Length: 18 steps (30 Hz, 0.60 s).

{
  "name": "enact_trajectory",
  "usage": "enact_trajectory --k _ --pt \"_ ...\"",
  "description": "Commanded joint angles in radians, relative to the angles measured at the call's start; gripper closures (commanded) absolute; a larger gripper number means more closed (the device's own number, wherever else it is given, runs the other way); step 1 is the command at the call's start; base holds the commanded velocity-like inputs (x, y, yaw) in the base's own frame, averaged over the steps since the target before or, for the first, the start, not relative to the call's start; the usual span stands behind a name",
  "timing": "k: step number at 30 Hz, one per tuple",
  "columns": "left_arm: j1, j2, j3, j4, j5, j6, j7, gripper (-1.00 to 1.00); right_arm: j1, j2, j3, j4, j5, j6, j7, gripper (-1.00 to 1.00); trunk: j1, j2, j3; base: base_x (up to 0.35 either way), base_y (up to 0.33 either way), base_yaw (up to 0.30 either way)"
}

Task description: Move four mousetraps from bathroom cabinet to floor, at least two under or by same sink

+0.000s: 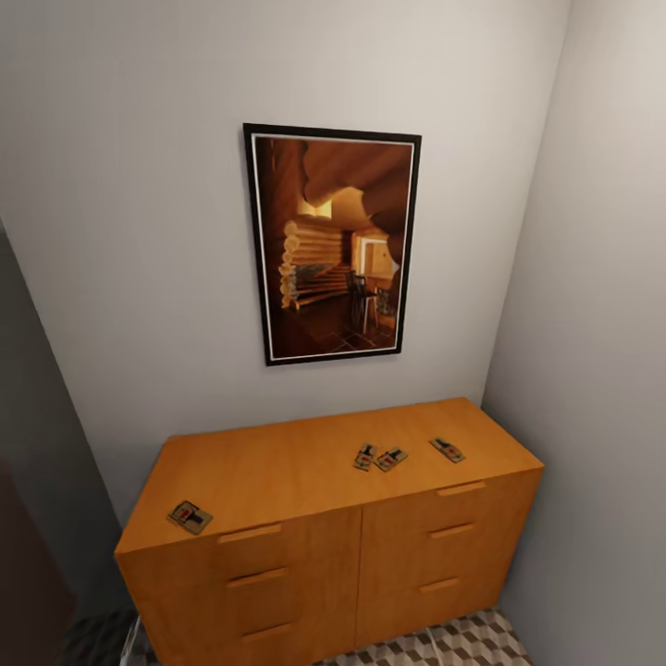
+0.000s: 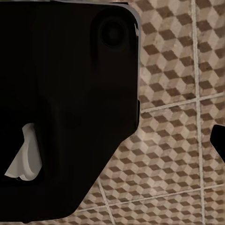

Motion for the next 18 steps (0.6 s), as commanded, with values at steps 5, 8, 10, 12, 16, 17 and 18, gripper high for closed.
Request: enact_trajectory --k 5,8,10,12,16,17,18 --pt "0.0 0.0 0.0 -0.002 -0.011 0.0 0.001 -1.0 0.0 -0.001 0.0 0.001 0.0 -0.003 0.0 -1.0 0.001 0.0 0.0 0.258 0.0 0.0" --pt "0.0 0.001 0.0 -0.002 -0.011 -0.001 0.001 -1.0 0.0 -0.001 0.0 0.001 0.0 -0.002 0.0 -1.0 0.001 0.0 0.0 0.147 0.0 0.0" --pt "0.0 0.001 0.0 -0.002 -0.011 -0.002 0.001 -1.0 0.0 -0.002 0.0 0.001 0.0 -0.002 0.0 -1.0 0.001 0.0 0.0 0.083 0.0 0.0" --pt "0.0 0.001 0.0 -0.002 -0.011 -0.002 0.001 -1.0 0.0 -0.002 0.0 0.001 0.001 -0.002 0.0 -1.0 0.001 0.0 0.0 0.053 0.0 0.0" --pt "0.0 0.001 0.0 -0.003 -0.01 -0.002 0.001 -1.0 0.0 -0.003 0.0 0.001 0.001 -0.002 0.0 -1.0 0.001 0.0 0.0 0.028 0.0 0.0" --pt "0.0 0.001 0.0 -0.003 -0.009 -0.002 0.001 -1.0 0.0 -0.003 0.0 0.001 0.002 -0.002 0.0 -1.0 0.001 0.0 0.0 0.015 0.0 0.0" --pt "0.0 0.001 0.0 -0.003 -0.009 -0.003 0.001 -1.0 0.0 -0.003 0.0 0.001 0.002 -0.002 0.0 -1.0 0.001 0.0 0.0 0.012 0.0 0.0"
